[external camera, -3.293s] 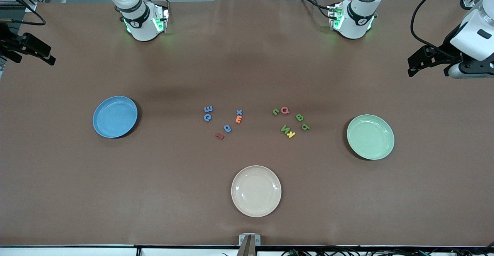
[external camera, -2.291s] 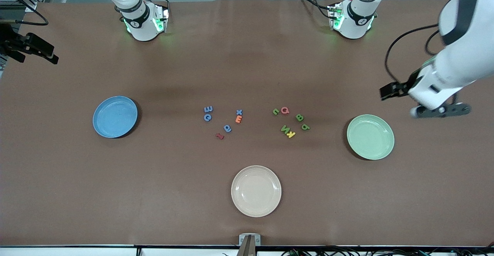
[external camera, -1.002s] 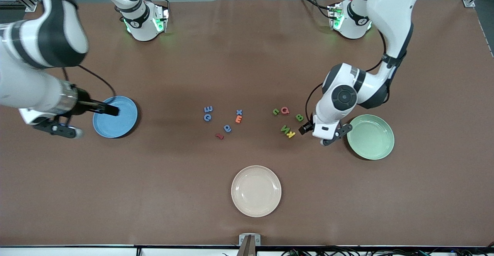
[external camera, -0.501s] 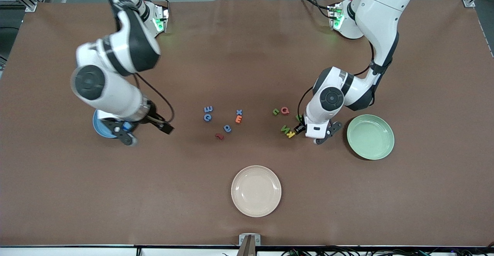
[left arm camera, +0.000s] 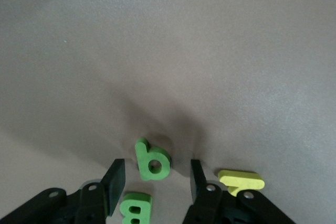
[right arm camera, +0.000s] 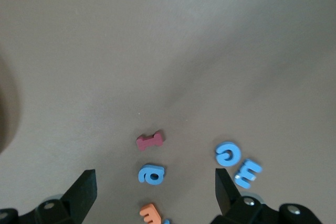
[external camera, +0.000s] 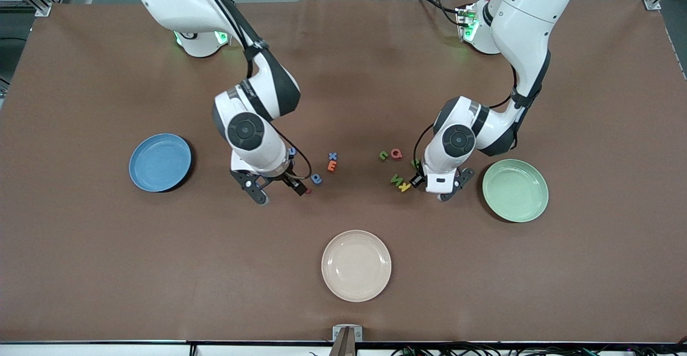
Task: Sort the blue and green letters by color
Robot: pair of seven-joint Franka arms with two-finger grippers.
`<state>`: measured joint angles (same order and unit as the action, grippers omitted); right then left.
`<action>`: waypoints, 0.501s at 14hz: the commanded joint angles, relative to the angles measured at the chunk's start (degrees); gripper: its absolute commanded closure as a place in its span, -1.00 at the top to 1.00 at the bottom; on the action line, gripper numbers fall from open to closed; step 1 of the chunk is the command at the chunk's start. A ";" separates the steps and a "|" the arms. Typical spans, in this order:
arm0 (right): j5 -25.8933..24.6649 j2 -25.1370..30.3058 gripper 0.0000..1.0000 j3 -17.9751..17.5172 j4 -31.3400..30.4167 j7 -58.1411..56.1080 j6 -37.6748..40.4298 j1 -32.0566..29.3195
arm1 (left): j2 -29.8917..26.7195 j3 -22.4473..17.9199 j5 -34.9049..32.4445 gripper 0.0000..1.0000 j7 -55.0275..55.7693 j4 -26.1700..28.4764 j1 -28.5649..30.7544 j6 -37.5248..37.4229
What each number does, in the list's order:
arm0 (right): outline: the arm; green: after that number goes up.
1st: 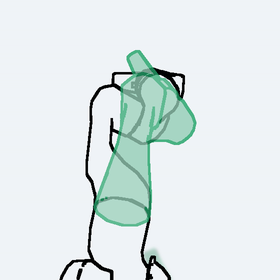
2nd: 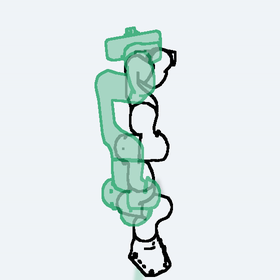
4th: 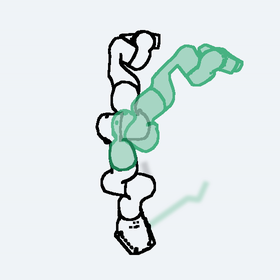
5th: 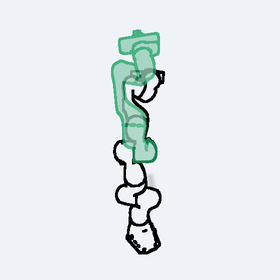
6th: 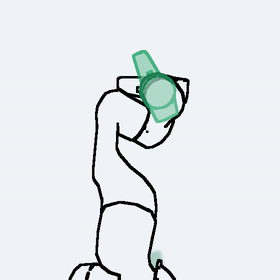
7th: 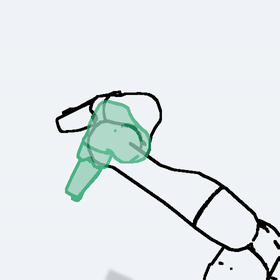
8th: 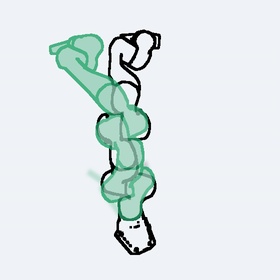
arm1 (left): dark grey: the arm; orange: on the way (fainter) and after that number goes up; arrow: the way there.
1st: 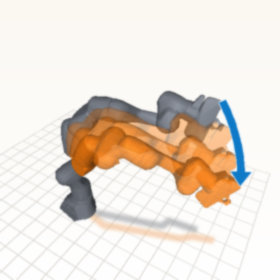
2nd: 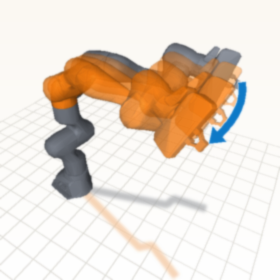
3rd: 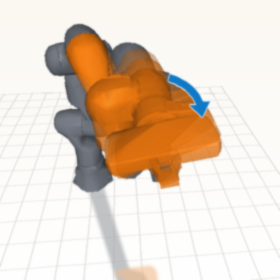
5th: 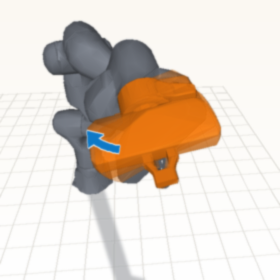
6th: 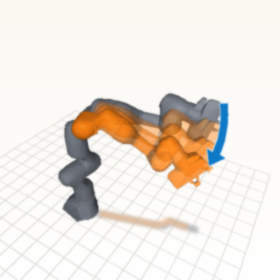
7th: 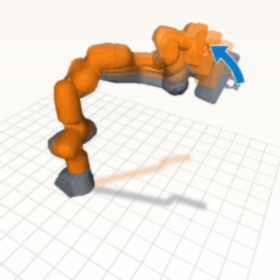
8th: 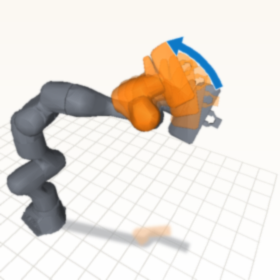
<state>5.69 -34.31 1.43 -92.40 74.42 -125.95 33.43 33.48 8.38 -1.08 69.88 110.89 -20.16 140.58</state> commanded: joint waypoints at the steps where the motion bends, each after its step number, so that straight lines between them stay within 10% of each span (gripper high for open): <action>1: 0.29 -2.86 0.98 0.68 1.78 1.51 -1.92 1.72 | -0.08 -0.21 -1.12 -0.01 1.49 0.20 0.12 0.75; 7: 0.38 -6.47 0.56 0.68 1.78 3.62 -5.35 3.22 | -0.08 -0.21 -1.56 -0.19 1.58 -0.06 0.03 0.39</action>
<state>5.69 -39.11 1.46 -92.04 76.92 -130.61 35.57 33.48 8.28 -1.18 69.96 110.76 -20.01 140.60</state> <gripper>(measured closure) 0.154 0.590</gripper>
